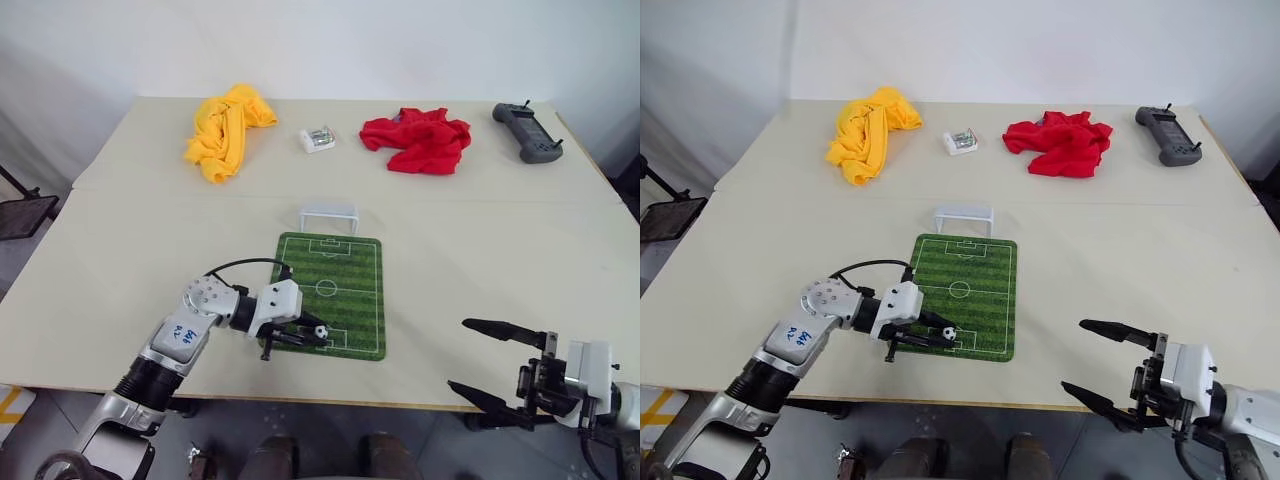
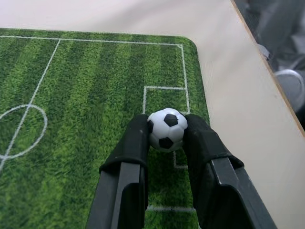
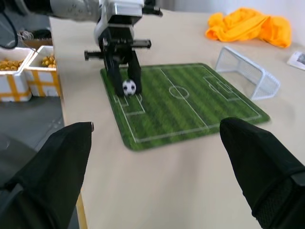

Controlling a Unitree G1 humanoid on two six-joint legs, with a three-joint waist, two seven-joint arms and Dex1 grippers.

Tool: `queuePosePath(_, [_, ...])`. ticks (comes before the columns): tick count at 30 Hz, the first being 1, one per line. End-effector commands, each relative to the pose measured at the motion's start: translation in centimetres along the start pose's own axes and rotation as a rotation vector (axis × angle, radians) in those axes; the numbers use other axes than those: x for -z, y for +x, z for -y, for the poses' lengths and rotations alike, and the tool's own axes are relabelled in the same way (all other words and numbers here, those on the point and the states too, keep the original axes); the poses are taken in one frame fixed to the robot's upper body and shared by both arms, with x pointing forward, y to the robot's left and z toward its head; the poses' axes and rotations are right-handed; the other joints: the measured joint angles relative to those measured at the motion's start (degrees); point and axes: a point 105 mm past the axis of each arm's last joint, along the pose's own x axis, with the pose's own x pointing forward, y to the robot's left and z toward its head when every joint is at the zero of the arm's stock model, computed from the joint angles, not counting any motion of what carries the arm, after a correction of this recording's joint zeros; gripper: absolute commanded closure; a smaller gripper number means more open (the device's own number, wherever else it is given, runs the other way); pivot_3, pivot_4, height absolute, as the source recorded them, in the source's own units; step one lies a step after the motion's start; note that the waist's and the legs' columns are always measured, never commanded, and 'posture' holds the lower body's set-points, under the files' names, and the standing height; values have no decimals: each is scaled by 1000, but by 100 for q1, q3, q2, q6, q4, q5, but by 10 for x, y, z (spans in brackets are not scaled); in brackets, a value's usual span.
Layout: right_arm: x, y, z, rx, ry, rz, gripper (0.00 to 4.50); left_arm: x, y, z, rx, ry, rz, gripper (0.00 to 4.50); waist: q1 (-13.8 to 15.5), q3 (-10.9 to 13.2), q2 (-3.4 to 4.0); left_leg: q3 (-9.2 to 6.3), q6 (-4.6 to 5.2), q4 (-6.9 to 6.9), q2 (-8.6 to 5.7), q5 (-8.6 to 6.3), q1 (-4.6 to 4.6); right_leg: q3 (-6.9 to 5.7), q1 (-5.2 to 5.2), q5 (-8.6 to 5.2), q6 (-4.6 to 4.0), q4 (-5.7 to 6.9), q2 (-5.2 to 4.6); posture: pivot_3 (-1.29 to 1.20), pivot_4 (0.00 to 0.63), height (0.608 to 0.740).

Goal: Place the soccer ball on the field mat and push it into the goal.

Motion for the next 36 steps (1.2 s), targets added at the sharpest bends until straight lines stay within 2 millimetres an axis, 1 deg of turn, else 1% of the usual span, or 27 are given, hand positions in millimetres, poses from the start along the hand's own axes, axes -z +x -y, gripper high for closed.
queuePosePath(1, [-8,2,-1,10,-41,24,0,0,4,2,-17,25,3,3650,30,0,0,0,0,0,0,0,0,0,0,0,0,-1,0,0,150,740])
queuePosePath(8, [-10,5,-1,16,-40,37,0,-4,8,-2,-61,15,27,3650,64,0,0,0,0,1,-1,0,0,0,1,0,0,-2,0,0,150,740])
queuePosePath(10, [-10,7,-2,15,-33,41,0,-4,8,-2,-64,19,29,2925,61,0,0,0,0,0,0,0,1,0,1,0,0,-1,1,0,150,740])
queuePosePath(13, [-9,8,-4,11,-25,44,0,-9,7,3,-43,29,53,2153,60,0,0,0,0,0,0,0,1,0,1,0,0,-1,1,0,150,740])
queuePosePath(18, [-8,12,-4,2,-14,51,0,-12,1,5,-52,44,74,2153,57,0,0,1,0,2,0,0,1,0,1,0,0,-1,0,0,150,740])
queuePosePath(23, [-6,17,-8,-23,17,64,0,-12,-5,3,-87,55,88,2153,60,0,1,0,0,1,0,0,1,0,1,0,0,-1,1,0,150,740])
queuePosePath(26, [-6,20,-11,-40,35,70,0,-12,-12,8,-66,42,108,2153,56,0,1,0,0,1,0,0,1,0,1,0,0,-1,0,0,150,740])
queuePosePath(31, [-6,22,-14,-56,57,70,0,-16,-30,17,-52,7,161,2153,54,-1,1,-1,0,0,3,0,2,0,1,0,0,-1,0,0,150,740])
queuePosePath(33, [-4,23,-13,-58,61,70,0,-15,-42,14,-97,-4,165,2153,60,-1,2,-1,0,1,1,0,1,0,1,0,0,-3,-2,0,150,740])
queuePosePath(35, [-3,24,-12,-59,61,74,0,-8,-57,12,-162,14,142,2153,41,-1,2,-1,0,1,1,0,2,1,1,0,0,-3,-2,0,150,740])
queuePosePath(36, [-3,24,-11,-60,61,75,0,-6,-62,12,-182,23,137,2153,38,-1,2,-1,0,-2,3,0,3,2,1,0,0,-3,-1,0,150,740])
